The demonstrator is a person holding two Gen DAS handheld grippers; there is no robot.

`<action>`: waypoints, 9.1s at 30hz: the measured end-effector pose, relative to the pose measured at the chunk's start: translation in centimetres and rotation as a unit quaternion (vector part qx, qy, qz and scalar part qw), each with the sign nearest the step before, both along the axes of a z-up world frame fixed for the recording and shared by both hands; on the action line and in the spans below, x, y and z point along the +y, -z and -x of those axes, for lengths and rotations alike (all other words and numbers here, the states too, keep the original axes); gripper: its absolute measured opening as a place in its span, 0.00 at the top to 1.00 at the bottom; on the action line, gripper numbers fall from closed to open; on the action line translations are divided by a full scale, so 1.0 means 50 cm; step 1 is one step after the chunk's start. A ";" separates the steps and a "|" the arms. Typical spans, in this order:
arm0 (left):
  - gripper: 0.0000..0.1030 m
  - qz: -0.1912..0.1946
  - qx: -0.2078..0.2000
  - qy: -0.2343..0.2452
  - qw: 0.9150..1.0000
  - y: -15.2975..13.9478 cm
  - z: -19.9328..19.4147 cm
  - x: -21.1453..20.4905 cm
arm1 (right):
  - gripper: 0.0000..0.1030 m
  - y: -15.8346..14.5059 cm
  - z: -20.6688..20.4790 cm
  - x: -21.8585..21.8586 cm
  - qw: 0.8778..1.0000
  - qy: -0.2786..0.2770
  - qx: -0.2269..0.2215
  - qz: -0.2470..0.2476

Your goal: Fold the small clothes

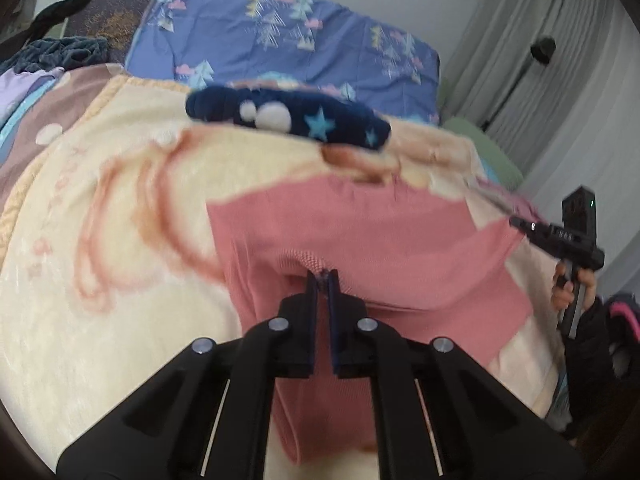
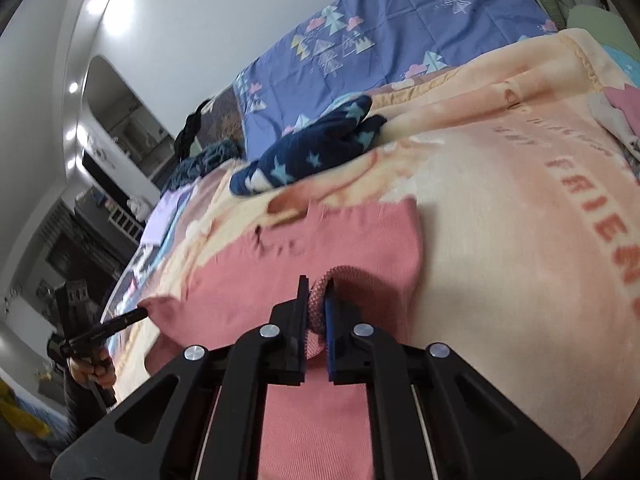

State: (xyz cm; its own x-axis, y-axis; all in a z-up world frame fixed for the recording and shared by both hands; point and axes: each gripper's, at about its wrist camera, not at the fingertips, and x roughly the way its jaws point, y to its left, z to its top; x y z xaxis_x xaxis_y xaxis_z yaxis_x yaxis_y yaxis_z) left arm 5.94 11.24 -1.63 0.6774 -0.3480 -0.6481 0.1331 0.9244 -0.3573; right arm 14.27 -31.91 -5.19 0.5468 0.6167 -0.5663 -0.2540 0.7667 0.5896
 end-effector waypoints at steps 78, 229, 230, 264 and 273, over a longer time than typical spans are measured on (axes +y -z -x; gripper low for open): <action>0.76 -0.023 0.052 0.039 0.998 0.129 0.152 -0.036 | 0.70 0.076 0.214 -0.033 0.996 -0.015 0.028 0.085; 0.74 0.005 0.013 -0.014 1.000 0.134 0.257 0.112 | 0.58 0.153 0.450 0.742 0.740 -0.293 -0.314 0.517; 0.71 0.001 0.011 -0.014 1.000 0.129 0.254 0.112 | 0.58 0.158 0.446 0.750 0.737 -0.290 -0.315 0.523; 0.91 0.206 0.037 -0.022 0.978 0.210 -0.197 0.136 | 0.96 0.155 0.408 0.792 0.761 -0.254 -0.314 0.508; 0.53 0.202 0.050 0.016 0.978 0.211 -0.183 0.135 | 0.72 0.172 0.410 0.789 0.748 -0.257 -0.308 0.528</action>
